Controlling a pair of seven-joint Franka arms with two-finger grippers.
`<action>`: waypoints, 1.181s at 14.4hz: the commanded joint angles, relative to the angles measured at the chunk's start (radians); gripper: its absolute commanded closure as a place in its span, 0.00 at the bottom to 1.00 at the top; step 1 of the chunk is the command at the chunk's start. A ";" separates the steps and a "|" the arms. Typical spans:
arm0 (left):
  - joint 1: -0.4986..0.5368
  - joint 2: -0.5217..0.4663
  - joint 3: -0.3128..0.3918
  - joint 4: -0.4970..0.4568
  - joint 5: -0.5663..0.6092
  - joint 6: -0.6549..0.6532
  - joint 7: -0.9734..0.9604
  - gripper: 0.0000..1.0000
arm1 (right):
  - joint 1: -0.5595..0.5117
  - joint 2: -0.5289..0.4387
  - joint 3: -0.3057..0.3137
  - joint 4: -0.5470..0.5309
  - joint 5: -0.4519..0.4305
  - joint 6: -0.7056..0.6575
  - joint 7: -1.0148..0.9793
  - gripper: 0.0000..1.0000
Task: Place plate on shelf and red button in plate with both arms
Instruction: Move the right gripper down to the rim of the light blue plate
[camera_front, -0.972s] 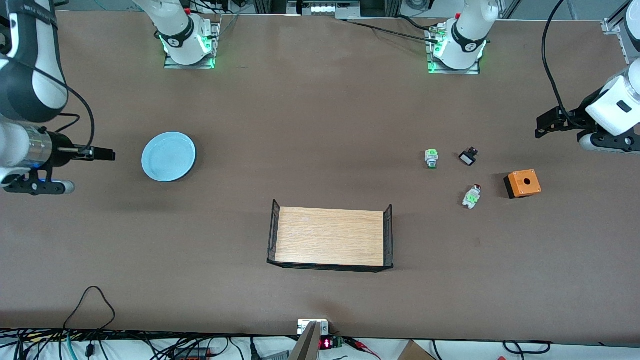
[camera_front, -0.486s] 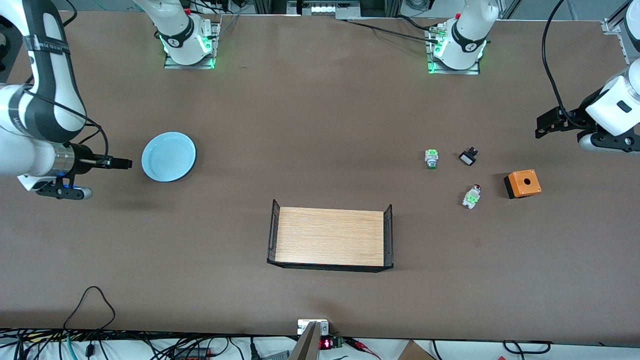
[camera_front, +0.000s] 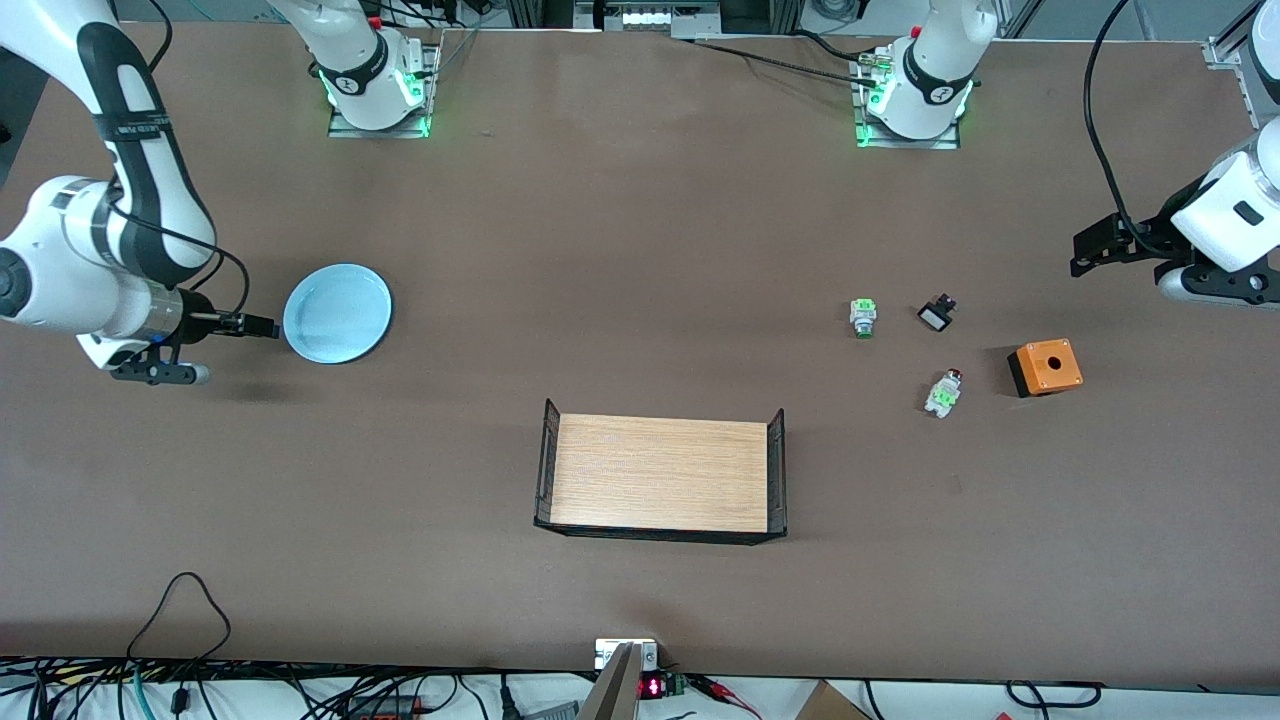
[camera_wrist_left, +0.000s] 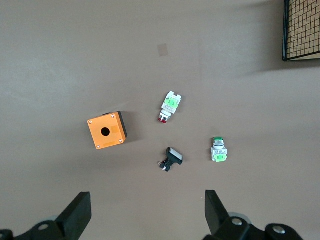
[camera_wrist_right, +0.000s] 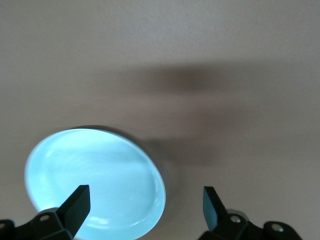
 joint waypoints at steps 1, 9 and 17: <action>0.004 0.013 -0.002 0.031 0.018 -0.024 0.016 0.00 | -0.015 -0.017 0.015 -0.075 0.006 0.071 -0.033 0.00; 0.004 0.013 -0.002 0.031 0.018 -0.024 0.016 0.00 | -0.036 0.005 0.015 -0.155 0.009 0.131 -0.036 0.00; 0.004 0.012 0.000 0.031 0.018 -0.025 0.016 0.00 | -0.048 0.045 0.017 -0.155 0.011 0.139 -0.034 0.12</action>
